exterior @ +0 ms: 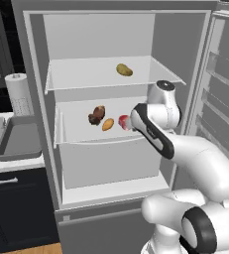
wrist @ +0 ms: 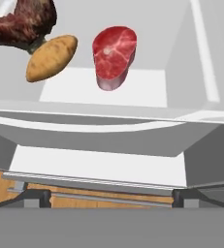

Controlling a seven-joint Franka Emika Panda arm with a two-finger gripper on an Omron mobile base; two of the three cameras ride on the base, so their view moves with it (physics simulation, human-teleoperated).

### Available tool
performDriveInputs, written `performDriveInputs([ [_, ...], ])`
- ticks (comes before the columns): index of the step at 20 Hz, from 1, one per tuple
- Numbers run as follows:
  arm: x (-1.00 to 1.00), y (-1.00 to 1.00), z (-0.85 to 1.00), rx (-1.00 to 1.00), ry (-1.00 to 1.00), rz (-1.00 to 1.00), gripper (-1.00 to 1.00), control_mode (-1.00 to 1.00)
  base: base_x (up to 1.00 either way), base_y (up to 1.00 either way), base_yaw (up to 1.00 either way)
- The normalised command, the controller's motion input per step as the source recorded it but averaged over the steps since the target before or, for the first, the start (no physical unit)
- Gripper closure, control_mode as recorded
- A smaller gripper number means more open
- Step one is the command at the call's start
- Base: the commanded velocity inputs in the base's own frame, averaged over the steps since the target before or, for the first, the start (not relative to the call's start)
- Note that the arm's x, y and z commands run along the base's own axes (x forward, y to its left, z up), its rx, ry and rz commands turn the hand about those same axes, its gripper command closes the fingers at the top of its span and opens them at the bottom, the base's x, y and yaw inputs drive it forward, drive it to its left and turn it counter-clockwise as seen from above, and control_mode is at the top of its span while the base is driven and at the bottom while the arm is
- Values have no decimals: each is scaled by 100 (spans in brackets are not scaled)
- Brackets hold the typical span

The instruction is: Place one potato and one steak in each tupperware on the nearby counter, to pack two identical lunches.

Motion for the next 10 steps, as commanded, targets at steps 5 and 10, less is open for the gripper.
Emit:
performDriveInputs([
  [5,35,0,0,0,0,-2,-100,-100,0,0,0],
  [10,35,5,0,0,0,-4,-100,-100,0,0,0],
])
